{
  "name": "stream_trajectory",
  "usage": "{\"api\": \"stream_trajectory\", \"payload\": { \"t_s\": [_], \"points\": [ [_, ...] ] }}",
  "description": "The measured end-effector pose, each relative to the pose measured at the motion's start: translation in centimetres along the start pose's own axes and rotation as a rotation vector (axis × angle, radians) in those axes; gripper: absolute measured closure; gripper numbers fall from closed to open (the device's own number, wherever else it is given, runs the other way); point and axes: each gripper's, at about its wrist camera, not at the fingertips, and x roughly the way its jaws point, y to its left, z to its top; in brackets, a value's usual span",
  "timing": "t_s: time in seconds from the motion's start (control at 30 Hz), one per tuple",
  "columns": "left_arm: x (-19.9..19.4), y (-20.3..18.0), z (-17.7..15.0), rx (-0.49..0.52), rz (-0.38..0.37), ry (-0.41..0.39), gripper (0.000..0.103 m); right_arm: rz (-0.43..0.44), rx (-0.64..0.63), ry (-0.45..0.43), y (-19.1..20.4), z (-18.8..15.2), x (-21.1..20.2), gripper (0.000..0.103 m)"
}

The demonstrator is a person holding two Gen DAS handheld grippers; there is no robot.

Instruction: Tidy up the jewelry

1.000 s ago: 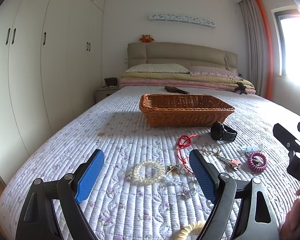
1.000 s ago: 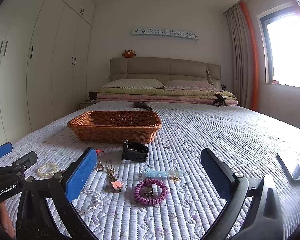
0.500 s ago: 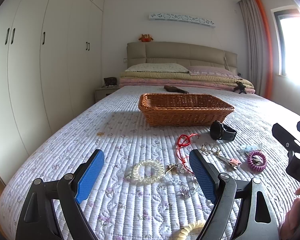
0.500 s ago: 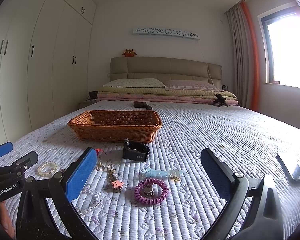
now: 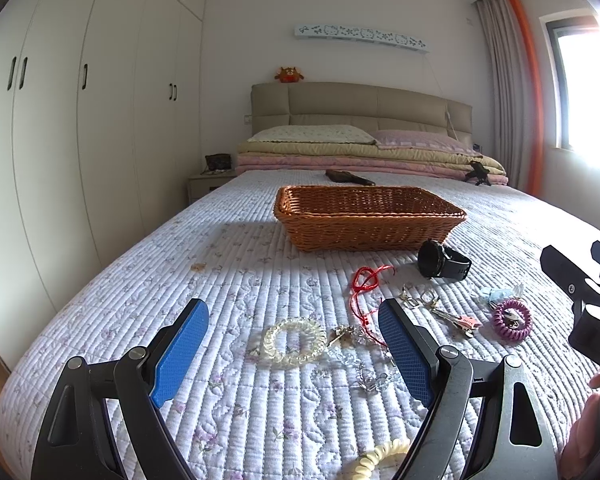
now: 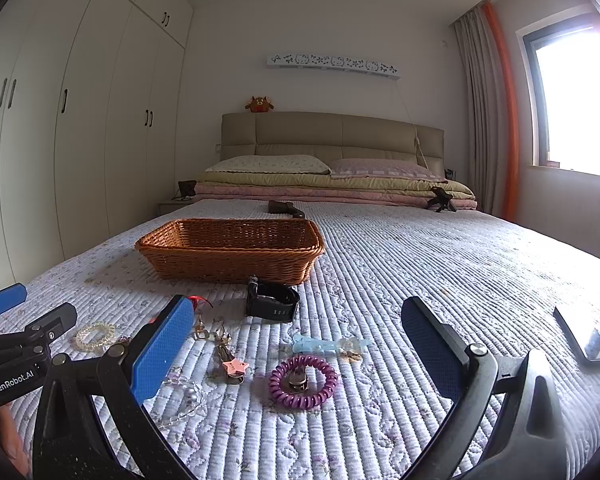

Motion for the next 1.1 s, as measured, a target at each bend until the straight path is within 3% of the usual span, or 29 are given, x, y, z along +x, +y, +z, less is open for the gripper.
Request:
{"api": "stream_trajectory", "payload": {
  "t_s": [0.1, 0.27, 0.43, 0.53, 0.63, 0.7, 0.73, 0.8, 0.83, 1.03, 1.1],
  "points": [
    [0.2, 0.5, 0.2, -0.012, -0.023, 0.022, 0.015, -0.008, -0.002, 0.017, 0.0, 0.1, 0.3, 0.0],
    [0.6, 2.6, 0.6, -0.017, -0.073, 0.155, 0.015, 0.043, -0.004, 0.13, -1.1, 0.4, 1.5, 0.0],
    [-0.8, 4.3, -1.6, -0.113, -0.233, 0.294, 0.015, 0.028, 0.056, 0.288, -4.6, -0.7, 2.8, 0.0],
    [-1.7, 3.6, -3.1, -0.108, -0.272, 0.338, 0.015, -0.006, 0.075, 0.368, -5.9, -1.5, 3.9, 0.0],
    [-1.9, 2.5, -4.0, -0.096, -0.305, 0.382, 0.016, 0.034, 0.061, 0.466, -5.8, -2.0, 5.8, 0.022],
    [-2.0, 1.7, -4.4, -0.074, -0.298, 0.394, 0.016, 0.08, 0.082, 0.532, -6.0, -2.3, 7.1, 0.047],
    [-2.1, 1.6, -4.4, -0.068, -0.296, 0.398, 0.017, 0.098, 0.101, 0.558, -6.1, -2.5, 7.7, 0.049],
    [-2.3, 1.3, -4.4, -0.063, -0.317, 0.404, 0.034, 0.114, 0.115, 0.574, -6.2, -2.6, 8.2, 0.055],
    [-2.2, 1.1, -4.4, -0.062, -0.325, 0.416, 0.038, 0.121, 0.115, 0.575, -6.2, -2.6, 8.4, 0.057],
    [-2.1, 0.6, -4.6, -0.036, -0.301, 0.42, 0.038, 0.132, 0.1, 0.597, -5.2, -2.6, 9.9, 0.07],
    [-2.0, 0.5, -4.6, -0.022, -0.289, 0.427, 0.046, 0.121, 0.078, 0.596, -4.7, -2.7, 10.0, 0.074]
  ]
}}
